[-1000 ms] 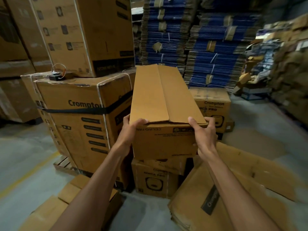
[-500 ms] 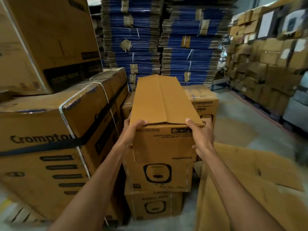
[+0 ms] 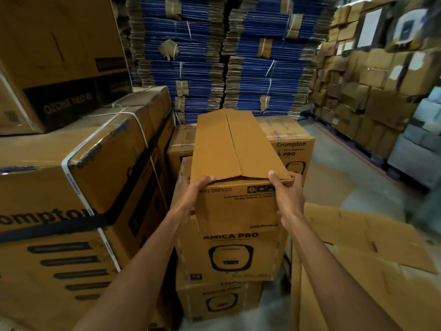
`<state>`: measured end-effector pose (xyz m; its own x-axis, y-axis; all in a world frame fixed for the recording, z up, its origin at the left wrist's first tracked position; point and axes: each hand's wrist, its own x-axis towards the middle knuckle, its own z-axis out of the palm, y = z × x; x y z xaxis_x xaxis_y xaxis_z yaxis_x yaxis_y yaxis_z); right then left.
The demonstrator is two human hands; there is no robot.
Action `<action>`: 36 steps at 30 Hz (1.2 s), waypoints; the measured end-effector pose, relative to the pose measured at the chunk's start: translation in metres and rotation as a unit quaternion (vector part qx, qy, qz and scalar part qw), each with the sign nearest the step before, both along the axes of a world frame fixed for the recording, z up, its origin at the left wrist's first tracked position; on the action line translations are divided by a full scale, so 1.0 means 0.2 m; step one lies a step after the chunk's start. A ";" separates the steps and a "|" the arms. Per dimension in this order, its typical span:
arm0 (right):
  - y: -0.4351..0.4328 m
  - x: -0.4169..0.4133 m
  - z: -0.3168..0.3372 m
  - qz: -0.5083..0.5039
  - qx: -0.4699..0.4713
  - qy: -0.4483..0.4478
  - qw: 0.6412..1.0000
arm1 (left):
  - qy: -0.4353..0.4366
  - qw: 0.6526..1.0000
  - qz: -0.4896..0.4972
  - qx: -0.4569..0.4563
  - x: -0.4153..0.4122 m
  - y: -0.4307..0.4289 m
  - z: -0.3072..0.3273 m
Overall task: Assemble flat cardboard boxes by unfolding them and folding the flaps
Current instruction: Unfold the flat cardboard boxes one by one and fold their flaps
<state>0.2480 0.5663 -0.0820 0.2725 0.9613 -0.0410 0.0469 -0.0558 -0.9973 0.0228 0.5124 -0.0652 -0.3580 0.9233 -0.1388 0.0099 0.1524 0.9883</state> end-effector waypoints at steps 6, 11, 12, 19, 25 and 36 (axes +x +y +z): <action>-0.15 0.02 -0.32 -0.076 -0.034 0.221 0.972 | 0.367 0.912 0.091 0.160 0.09 0.01 0.03; -0.30 -0.11 -0.52 0.039 -0.220 0.395 0.891 | 0.620 0.766 -0.067 0.154 0.24 0.10 0.15; -0.29 -0.13 -0.52 0.049 -0.230 0.423 0.875 | 0.638 0.750 -0.090 0.146 0.27 0.13 0.17; -0.23 -0.17 -0.50 0.064 -0.226 0.504 0.831 | 0.683 0.712 -0.152 0.053 0.35 0.21 0.18; -0.25 -0.26 -0.49 0.093 -0.213 0.523 0.820 | 0.691 0.705 -0.155 0.022 0.35 0.20 0.15; -0.10 -0.14 -0.14 0.052 0.042 0.394 0.917 | 0.483 0.863 -0.050 0.142 0.23 0.22 0.33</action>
<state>0.2193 0.5458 -0.1106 0.0962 0.9892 -0.1107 -0.6890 -0.0141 -0.7246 0.0688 0.5557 0.0013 -0.0972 0.9037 0.4170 0.8484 -0.1438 0.5094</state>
